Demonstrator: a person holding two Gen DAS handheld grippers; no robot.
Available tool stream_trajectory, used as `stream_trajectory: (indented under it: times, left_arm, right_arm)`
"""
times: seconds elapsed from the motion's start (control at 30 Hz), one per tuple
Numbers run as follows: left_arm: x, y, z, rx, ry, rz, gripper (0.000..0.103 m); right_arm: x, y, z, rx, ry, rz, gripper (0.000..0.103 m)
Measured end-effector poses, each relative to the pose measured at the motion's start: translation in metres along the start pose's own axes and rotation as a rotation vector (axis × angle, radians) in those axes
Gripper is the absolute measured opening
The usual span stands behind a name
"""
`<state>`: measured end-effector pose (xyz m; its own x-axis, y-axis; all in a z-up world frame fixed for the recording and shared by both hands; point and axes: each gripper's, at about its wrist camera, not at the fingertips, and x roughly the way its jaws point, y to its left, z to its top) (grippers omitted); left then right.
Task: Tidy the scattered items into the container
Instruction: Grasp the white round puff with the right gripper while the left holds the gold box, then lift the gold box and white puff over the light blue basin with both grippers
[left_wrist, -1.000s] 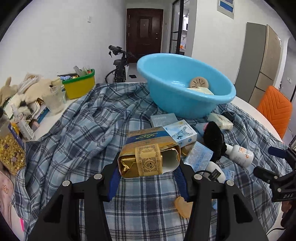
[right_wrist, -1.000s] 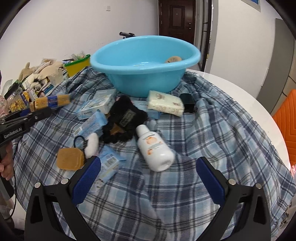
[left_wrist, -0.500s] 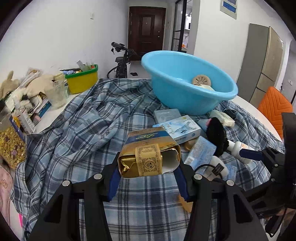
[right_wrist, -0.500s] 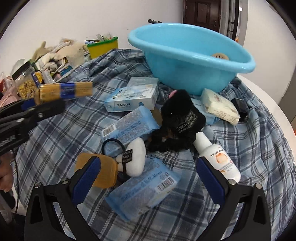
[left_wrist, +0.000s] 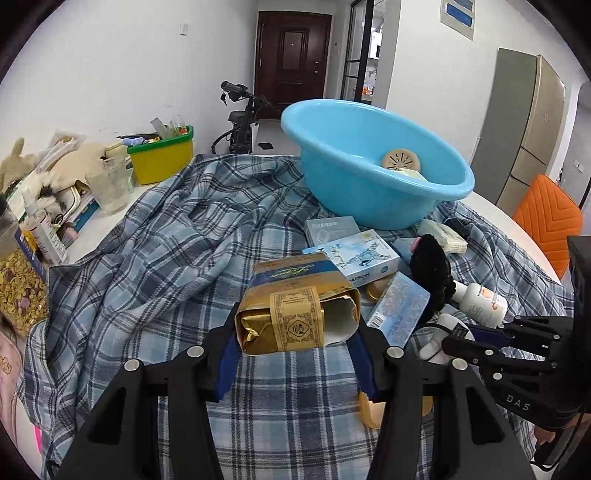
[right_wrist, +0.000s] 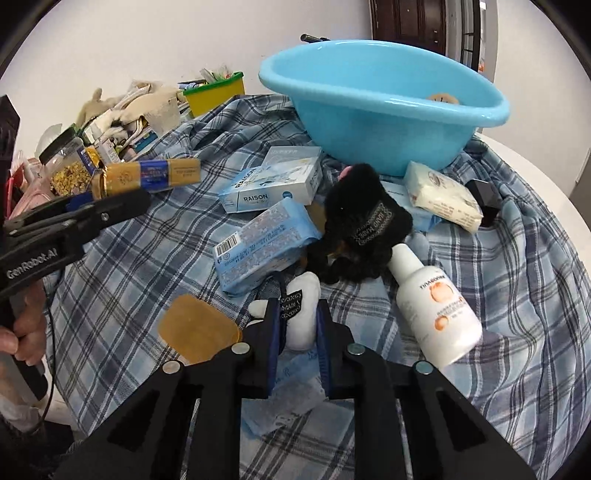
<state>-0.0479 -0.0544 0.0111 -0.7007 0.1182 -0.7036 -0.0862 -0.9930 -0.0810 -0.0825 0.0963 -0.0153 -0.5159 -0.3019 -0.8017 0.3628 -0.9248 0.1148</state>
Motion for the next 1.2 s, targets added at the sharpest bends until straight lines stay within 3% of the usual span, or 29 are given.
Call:
stream_trajectory:
  times: [0.17,0.4,0.63,0.87,1.2]
  left_arm:
    - [-0.007,-0.004,0.005,-0.014,-0.016,-0.008,0.054]
    - [-0.037,-0.020,0.034,0.017,-0.107,-0.020,0.054]
    - [-0.099,-0.037,0.061,0.065,-0.260,-0.019,0.054]
    - [-0.133,-0.050,0.056,0.098,-0.293,-0.058,0.054]
    - [-0.130,-0.053,0.059,0.092,-0.290,-0.054,0.054]
  right_arm:
    - [-0.015,-0.008,0.002,0.032,-0.055,-0.055,0.017]
    - [-0.089,-0.017,0.022,0.083,-0.280,-0.088,0.017]
    - [-0.161,-0.025,0.035,0.113,-0.465,-0.135,0.018]
    - [-0.203,-0.016,0.019,0.108,-0.566,-0.203,0.018]
    - [-0.215,-0.004,0.012,0.068,-0.597,-0.187,0.018]
